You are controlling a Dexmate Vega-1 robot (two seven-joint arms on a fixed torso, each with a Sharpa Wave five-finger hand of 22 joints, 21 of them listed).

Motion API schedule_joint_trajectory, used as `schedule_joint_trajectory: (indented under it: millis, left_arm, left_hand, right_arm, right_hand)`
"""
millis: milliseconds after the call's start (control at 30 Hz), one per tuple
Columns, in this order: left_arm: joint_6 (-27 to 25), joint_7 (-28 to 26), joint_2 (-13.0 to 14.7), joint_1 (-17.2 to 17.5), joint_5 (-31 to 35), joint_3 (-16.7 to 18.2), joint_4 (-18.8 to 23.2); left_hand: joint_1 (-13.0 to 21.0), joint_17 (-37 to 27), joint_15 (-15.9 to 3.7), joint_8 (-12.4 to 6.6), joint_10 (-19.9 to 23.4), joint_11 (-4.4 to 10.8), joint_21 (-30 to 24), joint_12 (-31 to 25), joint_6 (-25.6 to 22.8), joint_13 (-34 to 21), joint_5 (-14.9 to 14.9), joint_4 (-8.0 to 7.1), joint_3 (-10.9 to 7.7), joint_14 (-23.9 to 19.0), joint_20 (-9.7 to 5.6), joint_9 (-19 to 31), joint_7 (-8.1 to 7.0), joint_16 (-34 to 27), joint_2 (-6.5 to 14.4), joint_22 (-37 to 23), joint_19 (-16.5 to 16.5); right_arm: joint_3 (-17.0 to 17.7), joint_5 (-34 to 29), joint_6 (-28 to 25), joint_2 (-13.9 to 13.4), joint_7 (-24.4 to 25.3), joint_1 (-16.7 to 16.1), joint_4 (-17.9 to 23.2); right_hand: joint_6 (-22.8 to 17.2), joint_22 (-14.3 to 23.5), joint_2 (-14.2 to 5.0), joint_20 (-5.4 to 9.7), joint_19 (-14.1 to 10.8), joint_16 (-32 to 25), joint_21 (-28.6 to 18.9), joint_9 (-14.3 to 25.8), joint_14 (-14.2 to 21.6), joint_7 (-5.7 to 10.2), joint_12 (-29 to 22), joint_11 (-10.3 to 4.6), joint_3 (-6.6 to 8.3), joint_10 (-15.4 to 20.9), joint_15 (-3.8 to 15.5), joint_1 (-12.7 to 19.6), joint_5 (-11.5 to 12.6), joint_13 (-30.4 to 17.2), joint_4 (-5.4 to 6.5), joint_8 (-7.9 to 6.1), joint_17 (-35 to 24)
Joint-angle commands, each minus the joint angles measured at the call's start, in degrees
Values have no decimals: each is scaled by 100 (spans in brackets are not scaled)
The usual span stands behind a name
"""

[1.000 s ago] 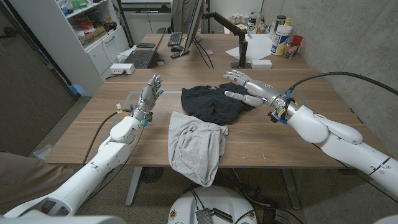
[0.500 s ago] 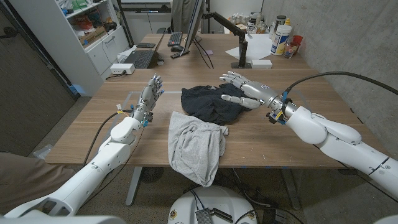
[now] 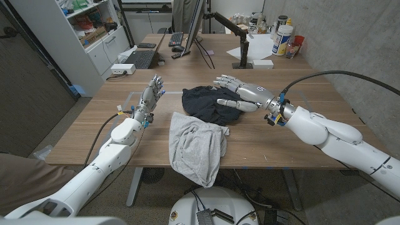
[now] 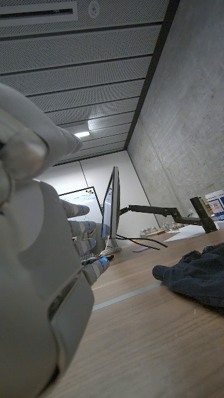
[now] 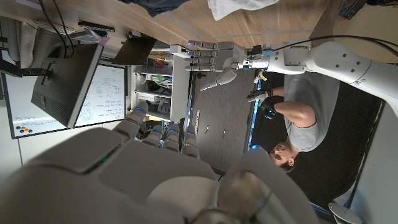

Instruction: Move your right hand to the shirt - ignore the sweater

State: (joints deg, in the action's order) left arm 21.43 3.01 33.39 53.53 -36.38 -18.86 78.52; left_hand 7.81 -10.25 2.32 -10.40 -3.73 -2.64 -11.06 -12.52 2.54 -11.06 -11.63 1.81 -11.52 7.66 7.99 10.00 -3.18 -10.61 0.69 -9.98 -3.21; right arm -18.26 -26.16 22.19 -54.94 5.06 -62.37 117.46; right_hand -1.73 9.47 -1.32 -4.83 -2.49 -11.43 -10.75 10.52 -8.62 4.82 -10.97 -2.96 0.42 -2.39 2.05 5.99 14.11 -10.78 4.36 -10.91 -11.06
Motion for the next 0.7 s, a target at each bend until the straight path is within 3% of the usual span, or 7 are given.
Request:
schedule_joint_trajectory:
  millis: [33, 700]
  left_arm:
    - [53, 16, -31, 46, -5, -15, -21]
    - [95, 8, -30, 22, 36, -17, 8]
  left_hand:
    - [31, -15, 26, -33, 5, -1, 4, 0, -8, -18, 4, 34, -6, 57, 50, 18, -11, -9, 59, -9, -8]
    - [30, -15, 24, -34, 12, 3, 4, 1, -16, -18, 4, 42, 1, 60, 47, 18, -11, -8, 66, -9, -9]
  right_arm:
    - [-68, -231, 221, 24, -151, 91, 75]
    - [-225, -740, 338, 156, -128, 215, 34]
  right_hand:
    - [-4, 21, -59, 14, 34, 8, 19, 32, -93, 42, -6, -30, 16, -18, 150, 16, -15, -15, 46, -9, -28]
    - [-22, 21, -45, 92, 107, 20, 34, 32, -144, 36, -16, -15, -4, -9, 188, 15, -27, -15, 38, -22, -24]
